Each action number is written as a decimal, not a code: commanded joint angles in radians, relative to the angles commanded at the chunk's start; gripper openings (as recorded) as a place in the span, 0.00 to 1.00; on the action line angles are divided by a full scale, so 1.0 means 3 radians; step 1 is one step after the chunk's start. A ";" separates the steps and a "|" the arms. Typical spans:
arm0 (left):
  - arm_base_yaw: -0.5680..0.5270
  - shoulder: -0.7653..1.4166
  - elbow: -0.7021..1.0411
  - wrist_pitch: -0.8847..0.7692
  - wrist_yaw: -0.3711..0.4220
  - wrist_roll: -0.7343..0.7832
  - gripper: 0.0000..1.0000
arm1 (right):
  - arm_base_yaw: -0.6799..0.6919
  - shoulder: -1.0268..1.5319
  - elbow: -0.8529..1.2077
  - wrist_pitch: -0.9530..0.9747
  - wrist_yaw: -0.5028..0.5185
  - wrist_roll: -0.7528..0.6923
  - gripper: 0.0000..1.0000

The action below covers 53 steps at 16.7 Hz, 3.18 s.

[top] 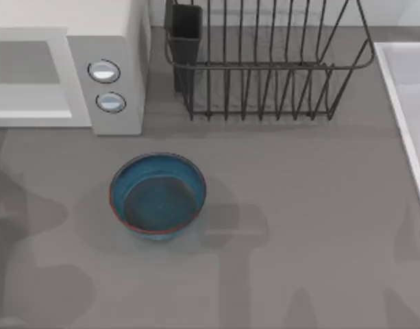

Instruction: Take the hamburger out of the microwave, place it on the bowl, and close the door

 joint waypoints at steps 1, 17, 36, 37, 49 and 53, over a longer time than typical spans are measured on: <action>0.0000 -0.0170 0.0008 -0.0183 -0.0002 0.0000 0.00 | 0.0000 0.0000 0.0000 0.0000 0.0000 0.0000 1.00; -0.0115 -0.1376 0.0132 -0.1642 -0.0089 -0.0097 0.00 | 0.0000 0.0000 0.0000 0.0000 0.0000 0.0000 1.00; -0.3390 -0.0963 0.1227 -0.4340 -0.1564 -0.2401 0.00 | 0.0000 0.0000 0.0000 0.0000 0.0000 0.0000 1.00; -0.3390 -0.0963 0.1227 -0.4340 -0.1564 -0.2401 0.00 | 0.0000 0.0000 0.0000 0.0000 0.0000 0.0000 1.00; -0.3229 -0.0581 0.1335 -0.3885 -0.1469 -0.2246 0.00 | 0.0000 0.0000 0.0000 0.0000 0.0000 0.0000 1.00; -0.3180 -0.0408 0.1334 -0.3750 -0.1428 -0.2201 0.00 | 0.0000 0.0000 0.0000 0.0000 0.0000 0.0000 1.00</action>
